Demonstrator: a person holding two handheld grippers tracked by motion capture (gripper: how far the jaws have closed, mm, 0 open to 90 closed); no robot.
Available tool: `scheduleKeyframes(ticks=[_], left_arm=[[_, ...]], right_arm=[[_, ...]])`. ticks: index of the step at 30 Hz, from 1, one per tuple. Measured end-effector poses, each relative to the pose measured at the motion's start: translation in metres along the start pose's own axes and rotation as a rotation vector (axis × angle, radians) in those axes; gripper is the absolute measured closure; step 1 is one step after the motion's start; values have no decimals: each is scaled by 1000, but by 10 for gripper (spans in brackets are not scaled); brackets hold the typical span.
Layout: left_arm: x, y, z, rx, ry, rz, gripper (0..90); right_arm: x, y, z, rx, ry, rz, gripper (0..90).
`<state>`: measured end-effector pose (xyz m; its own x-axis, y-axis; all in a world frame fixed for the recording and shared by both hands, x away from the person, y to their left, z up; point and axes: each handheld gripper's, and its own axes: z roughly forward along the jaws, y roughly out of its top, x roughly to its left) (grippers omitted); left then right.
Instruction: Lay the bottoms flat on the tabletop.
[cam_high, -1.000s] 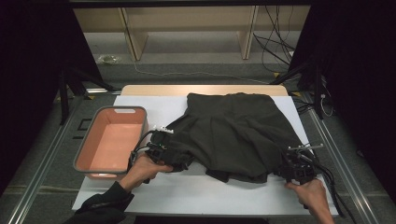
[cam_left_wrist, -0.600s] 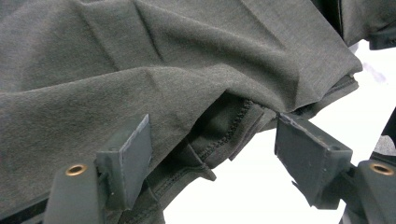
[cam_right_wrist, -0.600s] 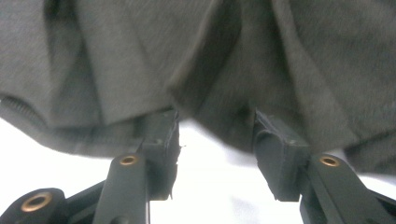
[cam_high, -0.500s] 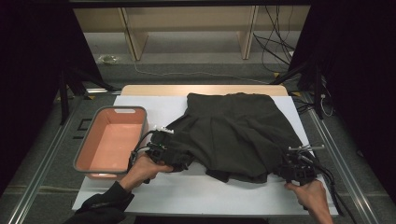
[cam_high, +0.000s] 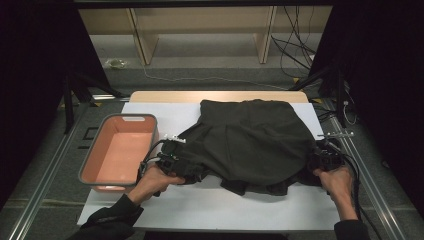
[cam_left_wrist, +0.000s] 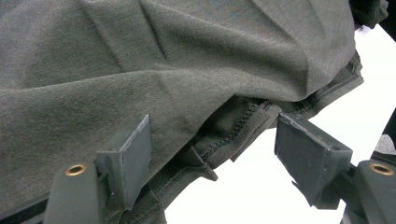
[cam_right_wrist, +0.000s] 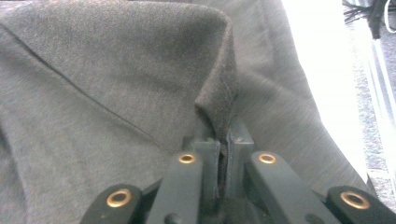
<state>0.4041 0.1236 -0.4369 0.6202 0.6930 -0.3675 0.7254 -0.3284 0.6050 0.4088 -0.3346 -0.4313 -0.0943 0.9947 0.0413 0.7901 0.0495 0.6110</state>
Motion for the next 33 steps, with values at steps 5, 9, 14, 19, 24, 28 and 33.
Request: scheduleKeyframes(ticks=[5,9,14,19,24,28,33], left_arm=[[0,0,0,-1,0,1,269],[-1,0,-1,-3,-2,8,267],[-1,0,-2,-16,-14,7,259],[-2,1,-4,-39,-7,5,238],[-3,1,-5,-46,-1,4,219],[-3,1,-6,-53,-1,9,212],[-4,2,-7,-56,0,12,212]], right_arm=[[1,-1,9,31,9,-18,867],[0,-3,10,45,21,-12,825],[-5,-7,-8,10,66,19,640],[-6,-16,-31,0,95,46,486],[2,-28,-47,-11,115,36,432],[9,-39,-56,-15,110,14,419],[15,-50,-62,-19,121,-3,415]])
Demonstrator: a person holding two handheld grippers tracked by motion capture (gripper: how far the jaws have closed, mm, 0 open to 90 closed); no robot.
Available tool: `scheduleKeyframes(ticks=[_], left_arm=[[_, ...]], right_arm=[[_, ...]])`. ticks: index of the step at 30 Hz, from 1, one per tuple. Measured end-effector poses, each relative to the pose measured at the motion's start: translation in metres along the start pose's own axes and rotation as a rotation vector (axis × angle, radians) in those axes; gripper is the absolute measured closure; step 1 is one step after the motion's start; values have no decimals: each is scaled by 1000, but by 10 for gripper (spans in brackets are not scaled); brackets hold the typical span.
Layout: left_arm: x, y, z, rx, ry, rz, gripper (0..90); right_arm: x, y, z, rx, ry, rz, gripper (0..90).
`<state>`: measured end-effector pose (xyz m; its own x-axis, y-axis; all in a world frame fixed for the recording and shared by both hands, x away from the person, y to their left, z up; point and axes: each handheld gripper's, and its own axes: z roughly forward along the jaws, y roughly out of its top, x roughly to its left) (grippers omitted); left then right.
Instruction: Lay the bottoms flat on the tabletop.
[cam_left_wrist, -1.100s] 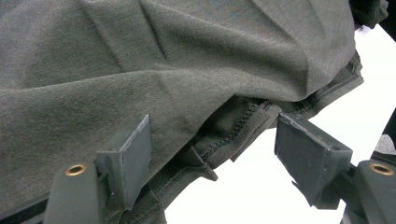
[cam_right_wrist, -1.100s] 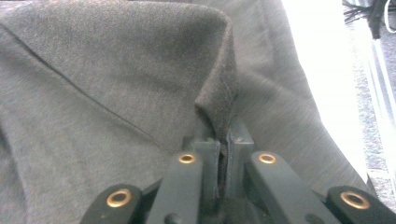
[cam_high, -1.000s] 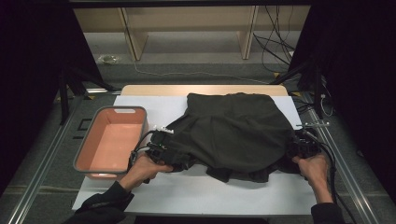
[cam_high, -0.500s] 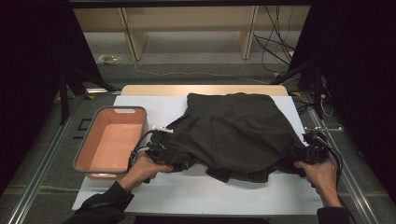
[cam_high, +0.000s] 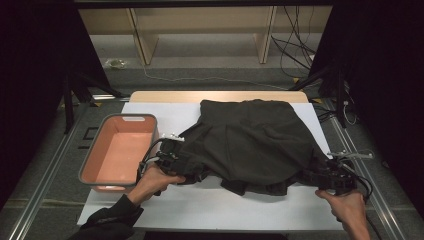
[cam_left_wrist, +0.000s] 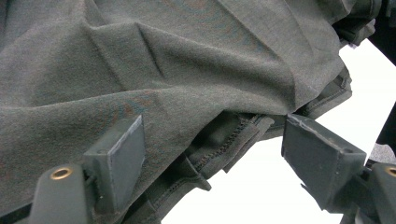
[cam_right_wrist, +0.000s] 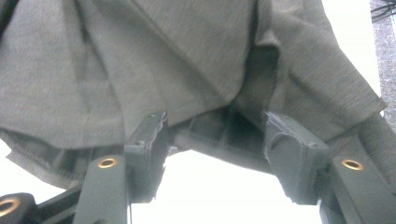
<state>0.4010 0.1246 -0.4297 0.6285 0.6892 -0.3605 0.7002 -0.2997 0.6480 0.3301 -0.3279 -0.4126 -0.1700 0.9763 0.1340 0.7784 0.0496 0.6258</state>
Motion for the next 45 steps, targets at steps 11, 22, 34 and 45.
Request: scheduleKeyframes(ticks=[11,22,34,45], left_arm=[[-1,-1,2,9,1,2,212],[-1,-1,3,14,1,2,212],[0,-1,4,22,1,3,212],[1,0,2,17,2,-1,212]], right_arm=[[14,-3,29,65,2,-46,491],[20,5,75,187,-80,-116,458],[19,2,68,178,-140,-114,858],[11,-22,27,193,-91,-92,877]])
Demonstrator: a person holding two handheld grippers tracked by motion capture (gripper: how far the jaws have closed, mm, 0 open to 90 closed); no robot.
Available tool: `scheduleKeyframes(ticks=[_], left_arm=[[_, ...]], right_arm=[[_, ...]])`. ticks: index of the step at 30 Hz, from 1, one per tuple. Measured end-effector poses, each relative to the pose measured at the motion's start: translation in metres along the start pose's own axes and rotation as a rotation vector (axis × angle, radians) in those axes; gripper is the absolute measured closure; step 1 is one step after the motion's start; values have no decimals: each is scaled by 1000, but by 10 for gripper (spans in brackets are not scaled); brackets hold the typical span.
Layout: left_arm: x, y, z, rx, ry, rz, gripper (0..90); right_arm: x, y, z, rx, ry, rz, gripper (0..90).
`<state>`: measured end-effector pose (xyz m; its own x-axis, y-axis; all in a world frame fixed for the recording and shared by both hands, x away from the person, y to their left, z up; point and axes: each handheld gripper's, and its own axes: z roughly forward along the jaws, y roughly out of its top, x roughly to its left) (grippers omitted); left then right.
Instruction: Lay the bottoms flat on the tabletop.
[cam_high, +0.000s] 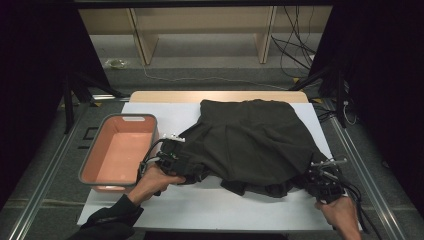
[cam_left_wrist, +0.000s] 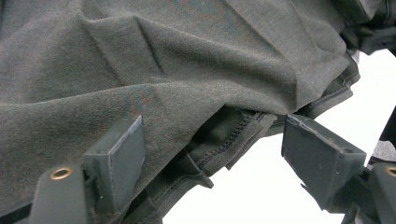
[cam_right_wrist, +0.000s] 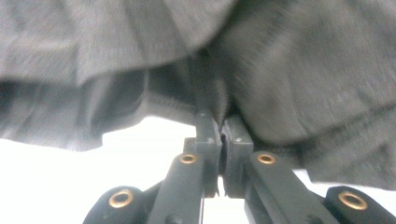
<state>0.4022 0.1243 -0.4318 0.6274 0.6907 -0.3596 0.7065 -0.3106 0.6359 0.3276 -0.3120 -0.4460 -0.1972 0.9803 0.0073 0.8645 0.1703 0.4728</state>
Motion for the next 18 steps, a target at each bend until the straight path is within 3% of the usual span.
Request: scheduleKeyframes(ticks=[8,12,15,18], left_arm=[[-1,0,1,0,4,2,212],[-1,0,2,5,4,1,212],[0,0,3,8,3,6,212],[-1,0,4,7,3,8,213]], right_arm=[[-2,-22,-11,26,44,3,858],[2,-20,-10,47,74,-9,673],[5,-15,-12,5,62,-21,604],[6,-8,-9,-2,49,-35,662]])
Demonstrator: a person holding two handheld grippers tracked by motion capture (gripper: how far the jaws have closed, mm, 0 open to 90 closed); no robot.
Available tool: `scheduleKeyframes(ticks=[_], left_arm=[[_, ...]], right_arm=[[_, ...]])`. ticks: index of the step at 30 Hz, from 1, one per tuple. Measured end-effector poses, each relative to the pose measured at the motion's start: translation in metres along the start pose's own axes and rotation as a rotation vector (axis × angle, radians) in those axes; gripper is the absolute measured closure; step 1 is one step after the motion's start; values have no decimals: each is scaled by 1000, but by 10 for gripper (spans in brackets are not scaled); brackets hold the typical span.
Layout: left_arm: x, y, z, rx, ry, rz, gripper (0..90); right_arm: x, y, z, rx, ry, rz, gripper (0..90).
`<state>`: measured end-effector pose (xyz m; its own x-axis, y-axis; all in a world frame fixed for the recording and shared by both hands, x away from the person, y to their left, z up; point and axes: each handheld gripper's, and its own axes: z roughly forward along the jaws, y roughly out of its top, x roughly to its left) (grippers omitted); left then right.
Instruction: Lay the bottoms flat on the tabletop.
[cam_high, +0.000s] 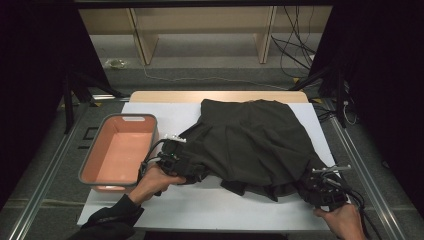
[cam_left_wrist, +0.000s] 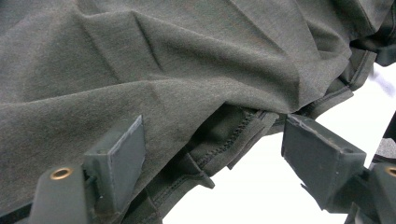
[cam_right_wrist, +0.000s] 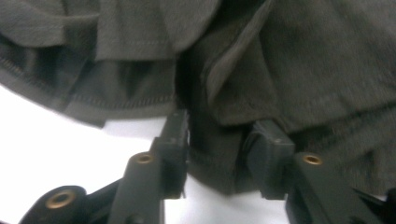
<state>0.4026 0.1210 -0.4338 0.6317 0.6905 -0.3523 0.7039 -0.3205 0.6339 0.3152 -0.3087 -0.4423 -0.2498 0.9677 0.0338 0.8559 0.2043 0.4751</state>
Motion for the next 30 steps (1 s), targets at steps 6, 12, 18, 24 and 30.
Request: scheduleKeyframes(ticks=[6,12,18,24,30], left_arm=[[-2,0,1,1,-8,8,224],[-5,3,-1,-18,-11,25,266],[-2,5,2,-18,23,14,312],[0,7,10,-7,78,17,303],[1,7,17,11,93,20,356]], right_arm=[[4,2,1,6,-23,-14,808],[4,2,-15,-71,18,21,650],[9,9,-23,-126,71,27,542],[12,13,-33,-166,76,21,523],[1,22,-32,-172,48,38,495]])
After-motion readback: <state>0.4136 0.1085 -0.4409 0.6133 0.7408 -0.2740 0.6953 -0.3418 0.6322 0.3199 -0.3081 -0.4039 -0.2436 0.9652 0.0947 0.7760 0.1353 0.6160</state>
